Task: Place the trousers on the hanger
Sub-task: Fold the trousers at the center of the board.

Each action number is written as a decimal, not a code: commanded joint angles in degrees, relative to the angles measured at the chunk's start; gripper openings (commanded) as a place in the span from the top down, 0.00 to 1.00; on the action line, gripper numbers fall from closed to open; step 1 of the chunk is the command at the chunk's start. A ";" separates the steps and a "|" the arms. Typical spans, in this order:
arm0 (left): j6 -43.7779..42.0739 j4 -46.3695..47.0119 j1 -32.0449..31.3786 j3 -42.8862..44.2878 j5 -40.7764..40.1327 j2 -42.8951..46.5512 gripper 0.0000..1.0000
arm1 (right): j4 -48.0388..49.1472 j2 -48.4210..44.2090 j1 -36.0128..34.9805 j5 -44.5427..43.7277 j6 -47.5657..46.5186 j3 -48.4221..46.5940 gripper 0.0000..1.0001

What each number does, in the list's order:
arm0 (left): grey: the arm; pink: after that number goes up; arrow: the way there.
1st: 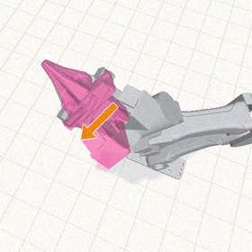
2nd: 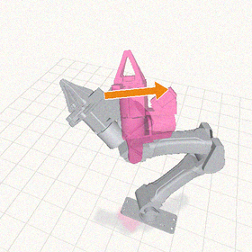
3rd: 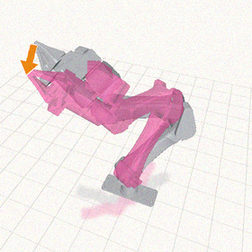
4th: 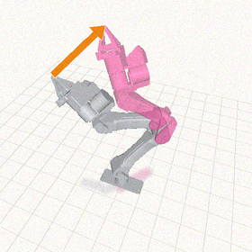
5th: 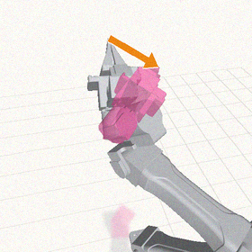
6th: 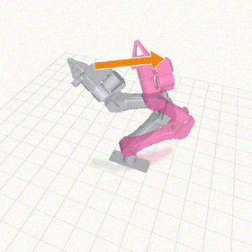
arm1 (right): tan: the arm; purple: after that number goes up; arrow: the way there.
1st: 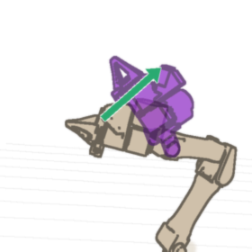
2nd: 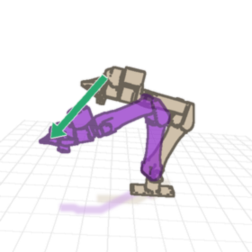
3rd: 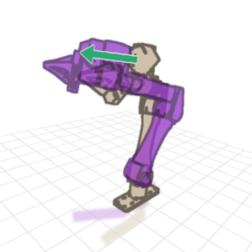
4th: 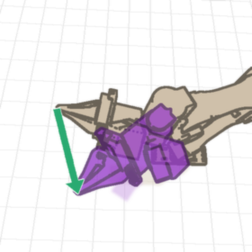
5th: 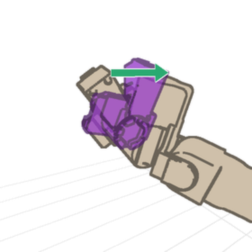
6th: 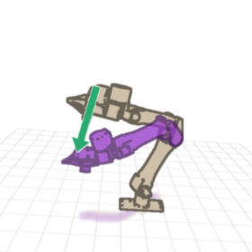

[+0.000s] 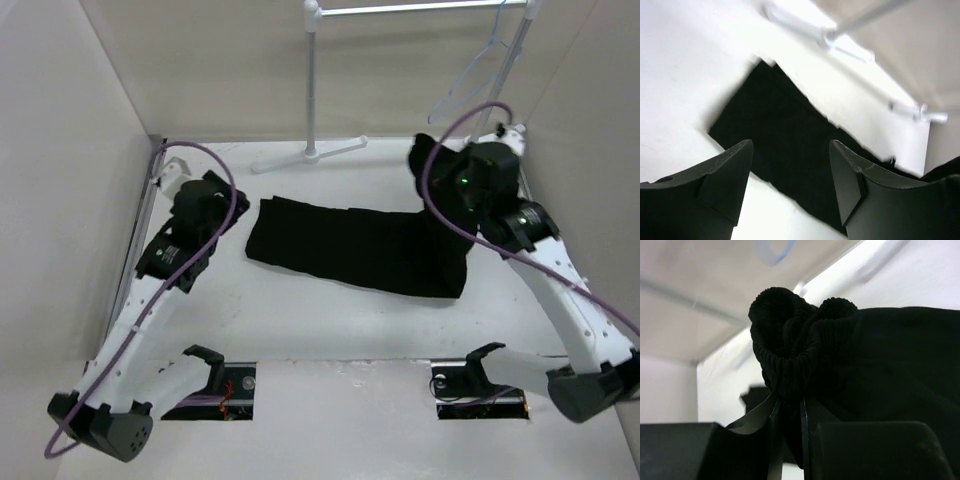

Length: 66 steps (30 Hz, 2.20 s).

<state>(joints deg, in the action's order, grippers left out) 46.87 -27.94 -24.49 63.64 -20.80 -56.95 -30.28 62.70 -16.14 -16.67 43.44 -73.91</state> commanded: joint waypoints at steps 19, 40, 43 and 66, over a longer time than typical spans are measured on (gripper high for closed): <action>-1.51 0.17 29.46 -5.90 4.54 8.61 0.38 | -5.84 62.48 -48.32 -1.10 9.30 -56.35 0.14; -6.09 8.24 26.90 -27.06 15.86 1.75 0.46 | 14.64 2.26 -23.11 11.21 0.86 25.64 0.52; -4.78 13.08 29.27 -29.79 17.45 0.00 0.53 | 15.78 1.29 -21.08 13.76 0.94 28.29 0.52; -0.20 24.96 29.99 -30.86 18.77 -8.89 0.96 | 17.98 -1.08 -18.36 16.40 2.44 33.30 0.43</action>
<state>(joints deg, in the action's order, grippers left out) 45.91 -4.49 6.26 32.10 -3.05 -67.42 -15.49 63.29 -35.20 -0.69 45.50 -41.15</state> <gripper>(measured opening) 0.071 0.558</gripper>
